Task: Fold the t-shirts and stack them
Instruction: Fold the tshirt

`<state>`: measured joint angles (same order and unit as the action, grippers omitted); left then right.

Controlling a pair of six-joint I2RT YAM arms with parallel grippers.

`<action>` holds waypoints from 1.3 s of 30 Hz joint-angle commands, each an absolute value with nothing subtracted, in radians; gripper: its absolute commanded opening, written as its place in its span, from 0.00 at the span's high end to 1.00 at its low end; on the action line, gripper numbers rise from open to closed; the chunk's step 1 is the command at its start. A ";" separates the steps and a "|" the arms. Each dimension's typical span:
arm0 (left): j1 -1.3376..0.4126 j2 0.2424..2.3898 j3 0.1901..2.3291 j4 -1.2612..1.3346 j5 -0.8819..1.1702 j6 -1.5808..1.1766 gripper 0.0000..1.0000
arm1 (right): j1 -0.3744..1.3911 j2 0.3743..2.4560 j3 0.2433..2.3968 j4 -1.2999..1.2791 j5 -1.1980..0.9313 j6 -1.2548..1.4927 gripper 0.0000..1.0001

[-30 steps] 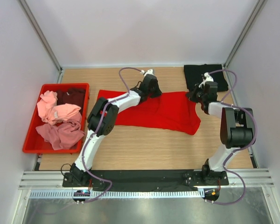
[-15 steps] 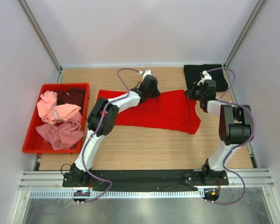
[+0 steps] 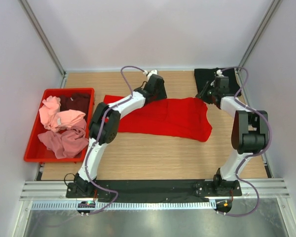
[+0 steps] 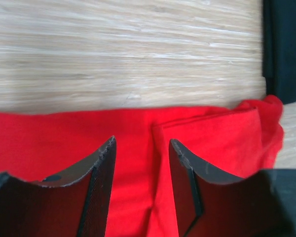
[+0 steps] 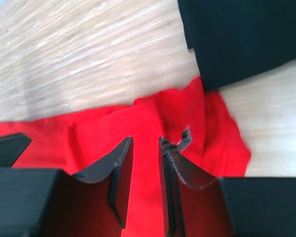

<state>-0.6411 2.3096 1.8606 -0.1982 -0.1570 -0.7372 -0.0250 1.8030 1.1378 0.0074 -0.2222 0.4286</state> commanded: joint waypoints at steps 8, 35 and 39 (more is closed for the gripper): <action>-0.635 1.896 1.579 -0.412 -0.190 -0.589 0.51 | 0.081 1.580 1.062 -0.520 -0.098 0.647 0.80; -0.623 1.568 1.123 -0.676 -0.313 -0.786 0.45 | 0.022 1.562 0.876 -0.535 0.357 0.483 0.82; -0.612 1.532 1.091 -0.706 -0.357 -0.706 0.46 | -0.024 1.586 0.949 -0.584 0.385 0.497 0.82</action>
<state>-0.6178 1.5764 1.1137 -0.6731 -0.3180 -0.7628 0.0151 1.5761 0.8822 -0.5488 0.2909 0.5072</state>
